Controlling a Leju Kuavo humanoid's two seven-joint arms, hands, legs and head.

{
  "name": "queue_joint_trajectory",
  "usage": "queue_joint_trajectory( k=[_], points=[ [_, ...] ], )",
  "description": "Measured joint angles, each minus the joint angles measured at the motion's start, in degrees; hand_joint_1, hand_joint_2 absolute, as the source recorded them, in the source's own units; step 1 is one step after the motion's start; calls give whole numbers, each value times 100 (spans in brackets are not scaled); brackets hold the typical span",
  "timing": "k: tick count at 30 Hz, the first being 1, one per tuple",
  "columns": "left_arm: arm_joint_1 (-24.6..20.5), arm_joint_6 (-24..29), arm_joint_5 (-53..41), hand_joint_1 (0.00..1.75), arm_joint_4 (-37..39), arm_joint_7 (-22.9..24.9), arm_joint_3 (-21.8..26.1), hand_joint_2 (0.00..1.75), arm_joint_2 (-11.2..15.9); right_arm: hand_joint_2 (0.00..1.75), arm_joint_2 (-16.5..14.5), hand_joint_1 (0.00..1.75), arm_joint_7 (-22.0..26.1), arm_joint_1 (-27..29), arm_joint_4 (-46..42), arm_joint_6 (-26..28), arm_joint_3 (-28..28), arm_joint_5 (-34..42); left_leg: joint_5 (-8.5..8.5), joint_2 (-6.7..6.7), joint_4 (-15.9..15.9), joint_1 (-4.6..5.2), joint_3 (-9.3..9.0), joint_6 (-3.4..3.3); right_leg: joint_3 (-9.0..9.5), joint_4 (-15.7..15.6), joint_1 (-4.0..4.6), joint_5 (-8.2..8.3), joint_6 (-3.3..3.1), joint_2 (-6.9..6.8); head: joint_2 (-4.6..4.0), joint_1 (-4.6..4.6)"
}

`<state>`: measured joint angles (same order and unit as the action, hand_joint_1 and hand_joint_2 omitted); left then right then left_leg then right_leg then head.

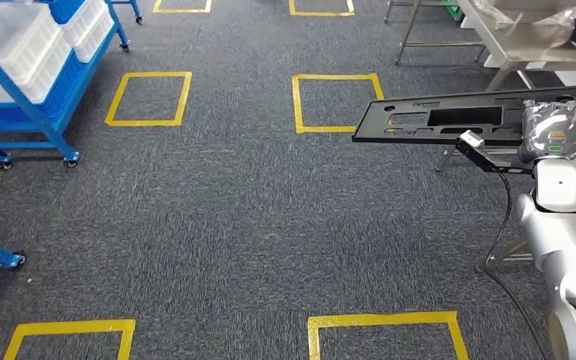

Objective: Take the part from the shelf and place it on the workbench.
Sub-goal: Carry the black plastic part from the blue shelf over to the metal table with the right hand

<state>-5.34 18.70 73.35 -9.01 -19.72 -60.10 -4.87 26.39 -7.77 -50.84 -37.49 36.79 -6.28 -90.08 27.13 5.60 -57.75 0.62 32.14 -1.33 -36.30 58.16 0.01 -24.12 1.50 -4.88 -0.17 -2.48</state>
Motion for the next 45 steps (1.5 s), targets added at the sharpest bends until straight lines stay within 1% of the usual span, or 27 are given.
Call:
queue_joint_trajectory(
  k=[2, 4, 6, 8, 9, 10, 11, 12, 14, 15, 17, 18, 19, 22, 24, 25, 27, 28, 30, 34, 36, 38, 40, 41, 42, 43, 45],
  points=[
    [-3, 14, 15, 0, 0, 3, -15, 175, 8, 175, 29, 175, 37, -32, 22, 68, -58, 29, 43, 126, 4, 8, -37, 60, -4, -9, 9, 9, -57, 158, 1, -1],
    [-7, 41, 33, 0, 0, 15, -21, 175, 14, 175, 70, 175, 90, -57, 18, 107, -86, 91, 165, -34, -147, -15, -13, 118, 29, -44, -23, 16, -110, 296, 1, -2],
    [3, 80, 51, 0, 0, 47, -24, 175, 20, 175, 80, 175, 151, -76, -1, 131, -109, 172, 453, -354, -707, -44, 240, 152, 54, -63, -42, 16, -166, 425, 0, -2],
    [28, 119, 67, 0, 0, 82, -26, 175, 22, 175, 64, 175, 211, -51, -44, 154, -139, 245, 723, -483, -1443, -53, 633, 160, 54, -60, -35, 12, -200, 587, 0, -2],
    [37, 138, 72, 0, 0, 97, -26, 175, 23, 175, 56, 175, 237, -27, -70, 159, -155, 274, 730, -504, -1626, -57, 754, 161, 56, -56, -31, 10, -204, 680, 0, -2],
    [44, 154, 73, 0, 0, 112, -28, 175, 23, 175, 51, 175, 261, 1, -97, 159, -168, 300, 634, -519, -1613, -60, 786, 157, 58, -49, -31, 8, -201, 773, 0, -2],
    [45, 172, 71, 0, 0, 126, -32, 175, 23, 175, 49, 175, 280, 31, -126, 155, -179, 322, 435, -550, -1368, -67, 707, 149, 61, -36, -33, 2, -194, 862, 0, -2],
    [45, 190, 67, 0, 0, 136, -36, 175, 25, 175, 49, 175, 299, 61, -154, 151, -188, 343, 202, -660, -985, -79, 565, 136, 58, -16, -41, -9, -179, 949, 0, -2],
    [47, 215, 56, 0, 0, 148, -46, 175, 29, 175, 42, 175, 317, 108, -207, 148, -200, 375, -69, -942, -340, -116, 297, 112, 18, 46, -51, -32, -129, 1110, 1, -2],
    [45, 220, 54, 0, 0, 151, -50, 175, 31, 175, 39, 175, 326, 124, -223, 148, -203, 392, -93, -1034, -193, -119, 232, 99, -11, 64, -65, -34, -93, 1184, 1, -2],
    [31, 221, 57, 0, 0, 154, -56, 175, 32, 175, 46, 175, 367, 177, -251, 145, -203, 464, -73, -961, -133, -98, 192, 49, -51, 43, -102, -7, -6, 1332, 2, -4],
    [22, 221, 65, 0, 0, 149, -56, 175, 33, 175, 60, 175, 422, 218, -270, 136, -198, 554, -91, -889, -91, -94, 172, 8, -64, 45, -113, -10, 31, 1322, 1, -5],
    [17, 215, 77, 0, 0, 139, -56, 175, 34, 175, 73, 175, 503, 255, -296, 112, -190, 692, -113, -814, -44, -95, 147, -32, -105, 115, -108, -61, 58, 1203, 1, -4],
    [28, 168, 108, 0, 0, 93, -56, 175, 39, 175, 50, 175, 912, 346, -397, -64, -153, 1494, -137, -590, 38, -81, 99, -100, -532, 975, -90, -491, 111, 639, 0, 1],
    [33, 145, 120, 0, 0, 64, -56, 175, 39, 175, -7, 175, 1298, 470, -477, -179, -122, 2230, -112, -439, 34, -70, 88, -110, -822, 1543, -115, -652, 143, 529, 0, 1],
    [32, 142, 129, 0, 0, 55, -56, 175, 39, 175, -35, 175, 1503, 545, -520, -224, -103, 2594, -95, -365, 31, -69, 78, -107, -827, 1548, -126, -587, 152, 507, 0, 1],
    [29, 154, 152, 0, 0, 57, -56, 175, 37, 175, -98, 175, 1913, 690, -652, -315, -49, 3343, -51, -226, 23, -67, 38, -83, -481, 895, -131, -224, 147, 386, 0, 1],
    [27, 167, 161, 0, 0, 64, -56, 175, 37, 175, -135, 175, 2068, 748, -745, -349, -21, 3676, -24, -161, 20, -51, 15, -61, -259, 490, -101, -78, 123, 241, 0, 1],
    [22, 203, 169, 0, 0, 90, -56, 175, 35, 175, -213, 175, 2197, 830, -935, -347, 16, 4031, 23, -41, 18, -18, -28, -6, -11, 12, -43, 42, 55, 76, 1, 1],
    [5, 236, 168, 0, 0, 130, -56, 175, 26, 175, -265, 175, 2080, 916, -1126, -225, 29, 3885, 100, 102, 9, -15, -94, 95, 9, -32, -30, 20, -36, 246, 0, 1],
    [0, 243, 167, 0, 0, 134, -56, 175, 21, 175, -278, 175, 2041, 942, -1198, -190, 38, 3814, 281, -118, -253, -36, -13, 141, 47, -64, -68, 27, -102, 365, 0, -1],
    [9, 246, 166, 0, 0, 131, -56, 175, 21, 175, -325, 175, 2004, 974, -1231, -164, 40, 3759, 632, -428, -976, -60, 325, 157, 63, -71, -78, 27, -158, 504, 0, -3],
    [21, 245, 165, 0, 0, 126, -56, 175, 21, 175, -374, 175, 1970, 1034, -1233, -145, 40, 3715, 850, -527, -1679, -68, 705, 164, 62, -62, -69, 27, -173, 668, 0, -3],
    [27, 243, 166, 0, 0, 125, -56, 175, 20, 175, -384, 175, 1955, 1065, -1233, -138, 40, 3692, 802, -539, -1768, -72, 783, 166, 62, -55, -69, 25, -172, 758, 0, -3],
    [32, 240, 166, 0, 0, 124, -56, 175, 20, 175, -386, 175, 1940, 1088, -1234, -134, 40, 3668, 633, -555, -1591, -80, 735, 164, 63, -44, -72, 22, -166, 844, 0, -3],
    [35, 234, 167, 0, 0, 123, -56, 175, 20, 175, -386, 175, 1922, 1109, -1242, -132, 40, 3641, 396, -609, -1227, -94, 593, 159, 62, -24, -78, 14, -154, 932, 0, -3],
    [38, 224, 168, 0, 0, 123, -56, 175, 20, 175, -387, 175, 1883, 1134, -1265, -121, 41, 3597, 65, -912, -481, -142, 287, 148, 24, 41, -84, -10, -103, 1098, 0, -3]
  ],
)
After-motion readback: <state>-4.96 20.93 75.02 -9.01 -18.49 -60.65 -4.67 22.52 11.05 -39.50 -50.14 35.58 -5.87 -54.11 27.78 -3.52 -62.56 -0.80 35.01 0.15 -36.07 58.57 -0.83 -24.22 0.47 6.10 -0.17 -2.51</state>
